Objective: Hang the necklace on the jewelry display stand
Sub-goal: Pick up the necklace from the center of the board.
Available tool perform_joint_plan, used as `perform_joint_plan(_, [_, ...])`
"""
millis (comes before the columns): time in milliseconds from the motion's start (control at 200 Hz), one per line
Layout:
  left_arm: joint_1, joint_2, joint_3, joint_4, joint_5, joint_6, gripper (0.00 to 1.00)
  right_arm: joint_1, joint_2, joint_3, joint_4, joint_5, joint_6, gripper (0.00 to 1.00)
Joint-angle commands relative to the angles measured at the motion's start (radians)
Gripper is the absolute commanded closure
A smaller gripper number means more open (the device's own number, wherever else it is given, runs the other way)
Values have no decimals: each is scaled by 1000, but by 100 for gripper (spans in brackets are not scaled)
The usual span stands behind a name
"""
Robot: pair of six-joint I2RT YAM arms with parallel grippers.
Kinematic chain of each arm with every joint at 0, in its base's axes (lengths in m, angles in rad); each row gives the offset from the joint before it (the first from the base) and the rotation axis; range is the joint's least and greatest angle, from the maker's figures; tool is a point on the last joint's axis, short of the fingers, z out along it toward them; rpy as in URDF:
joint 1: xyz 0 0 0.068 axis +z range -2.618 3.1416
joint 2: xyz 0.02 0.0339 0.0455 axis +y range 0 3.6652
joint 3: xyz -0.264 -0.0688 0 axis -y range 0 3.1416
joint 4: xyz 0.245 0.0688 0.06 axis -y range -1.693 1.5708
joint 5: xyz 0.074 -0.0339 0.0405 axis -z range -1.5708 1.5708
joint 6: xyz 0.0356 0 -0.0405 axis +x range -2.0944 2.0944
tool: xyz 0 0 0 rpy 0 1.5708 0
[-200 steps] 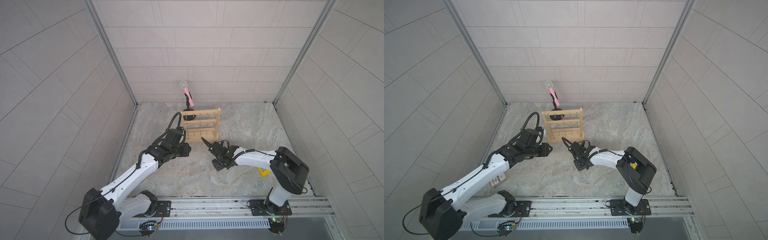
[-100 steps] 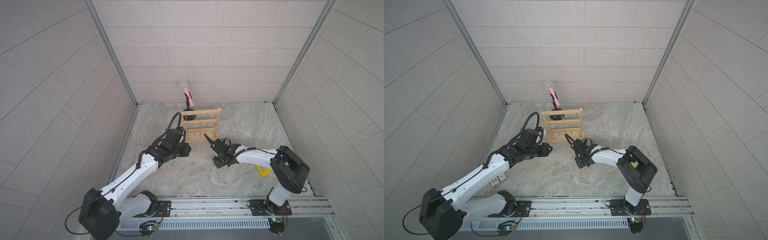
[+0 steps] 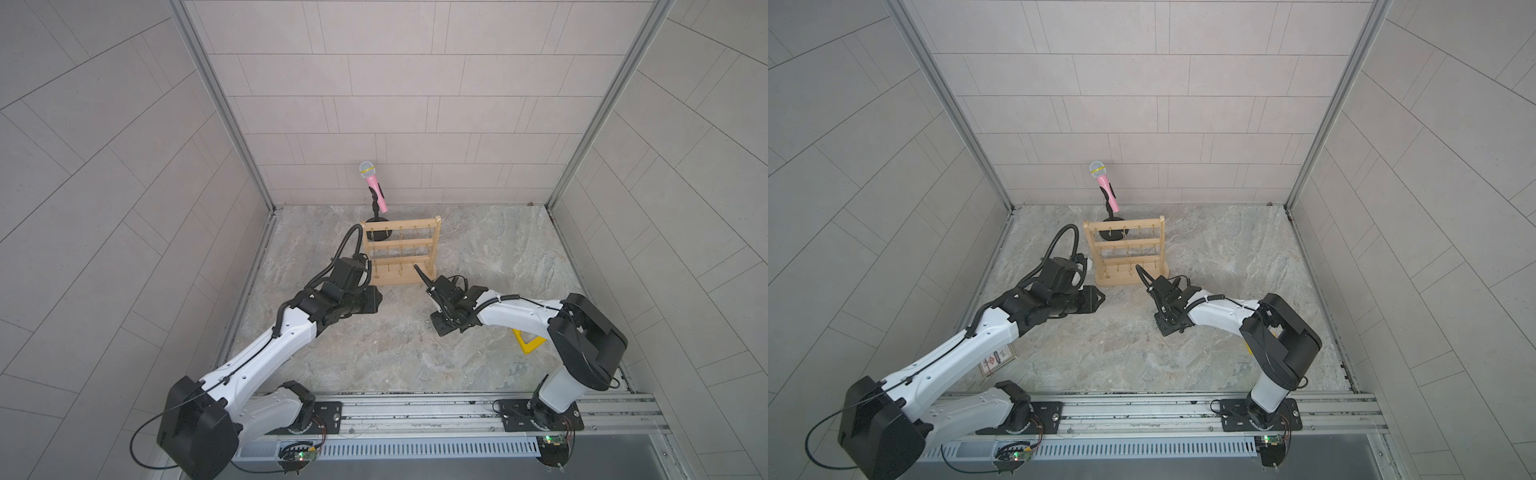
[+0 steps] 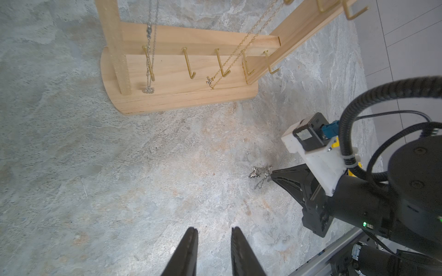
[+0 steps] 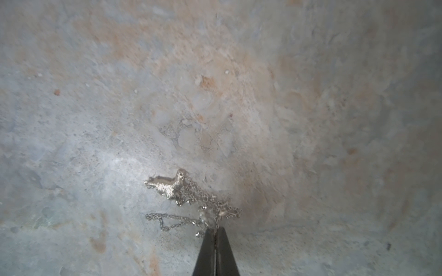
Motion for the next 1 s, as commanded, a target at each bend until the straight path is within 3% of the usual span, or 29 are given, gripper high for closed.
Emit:
perform_joint_plan(0, [-5,-1,12,5,-8,8,71,-3,-53,-9,-35,19,-4,100])
perform_joint_plan(475, [-80,23,38,18,-18,36,71,-4,-142,23,-105,38,-19,100])
perform_joint_plan(996, [-235,126,13,237,72,52,70,21,-308,144,-233,45,-38,100])
